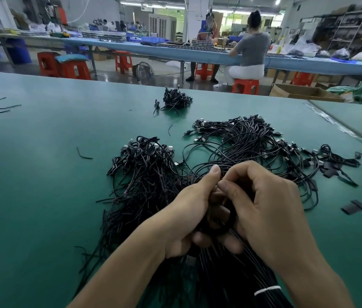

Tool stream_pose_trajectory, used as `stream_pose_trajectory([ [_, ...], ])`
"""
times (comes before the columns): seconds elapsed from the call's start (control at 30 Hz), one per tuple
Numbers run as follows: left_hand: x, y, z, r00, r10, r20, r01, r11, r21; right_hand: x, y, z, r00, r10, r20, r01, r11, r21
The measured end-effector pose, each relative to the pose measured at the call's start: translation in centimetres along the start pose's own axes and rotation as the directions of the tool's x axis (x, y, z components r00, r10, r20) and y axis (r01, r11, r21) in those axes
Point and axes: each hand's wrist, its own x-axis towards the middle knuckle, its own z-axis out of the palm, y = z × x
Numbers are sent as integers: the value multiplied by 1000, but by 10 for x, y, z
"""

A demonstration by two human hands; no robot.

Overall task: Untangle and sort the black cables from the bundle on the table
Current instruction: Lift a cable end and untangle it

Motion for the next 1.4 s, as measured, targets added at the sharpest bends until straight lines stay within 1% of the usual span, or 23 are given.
stream_pose_trajectory([
  [0.17, 6, -3, -1, 1000, 5, 22, -6, 998, 62, 0, 3, 2, 999, -15, -43, 14, 1000, -16],
  [0.23, 6, -3, -3, 999, 27, 25, -29, 994, 108, 0, 3, 3, 999, -18, -37, 18, 1000, -1],
  [0.33, 6, -2, -8, 989, 135, -60, -119, 969, 217, 1, 4, 4, 1000, 6, -20, -6, 1000, 23],
  [0.4, 8, 0, -14, 958, 252, -137, -215, 947, 240, 2, 5, 2, 997, 81, -8, -80, 994, 80],
  [0.47, 8, 4, -22, 907, 357, -223, -299, 920, 253, 2, 6, -1, 980, 195, 32, -197, 967, 163],
  [0.5, 9, 5, -27, 872, 404, -275, -338, 905, 258, 2, 8, -2, 972, 227, 56, -233, 960, 152],
  [0.53, 9, 7, -32, 828, 448, -337, -372, 889, 266, 1, 9, -1, 966, 242, 91, -249, 965, 78],
  [0.6, 11, 9, -42, 699, 538, -471, -416, 842, 345, -4, 9, 6, 940, 245, 238, -211, 964, -162],
  [0.63, 11, 9, -45, 629, 583, -515, -417, 812, 409, -8, 9, 13, 913, 241, 329, -161, 954, -251],
  [0.67, 11, 9, -47, 576, 618, -535, -411, 785, 463, -11, 9, 21, 888, 234, 396, -116, 947, -299],
  [0.7, 11, 9, -47, 546, 640, -540, -406, 766, 498, -15, 9, 29, 874, 217, 436, -77, 946, -316],
  [0.73, 12, 9, -47, 535, 652, -537, -405, 756, 515, -18, 9, 37, 865, 193, 463, -41, 947, -318],
  [0.83, 14, 8, -46, 542, 658, -524, -400, 750, 527, -26, 10, 52, 834, 154, 529, 27, 948, -318],
  [0.93, 15, 8, -45, 540, 648, -538, -415, 761, 499, -29, 12, 58, 827, 163, 538, 17, 950, -313],
  [1.1, 15, 10, -46, 544, 636, -548, -433, 772, 466, -26, 13, 62, 858, 153, 491, -15, 962, -274],
  [1.27, 17, 8, -46, 553, 617, -560, -411, 787, 460, -27, 10, 63, 882, 91, 463, 32, 967, -252],
  [1.33, 17, 8, -45, 568, 597, -567, -420, 802, 425, -26, 9, 62, 906, 64, 419, 39, 972, -231],
  [1.4, 14, 10, -39, 614, 556, -560, -450, 830, 331, -23, 9, 59, 941, 48, 334, 12, 985, -175],
])
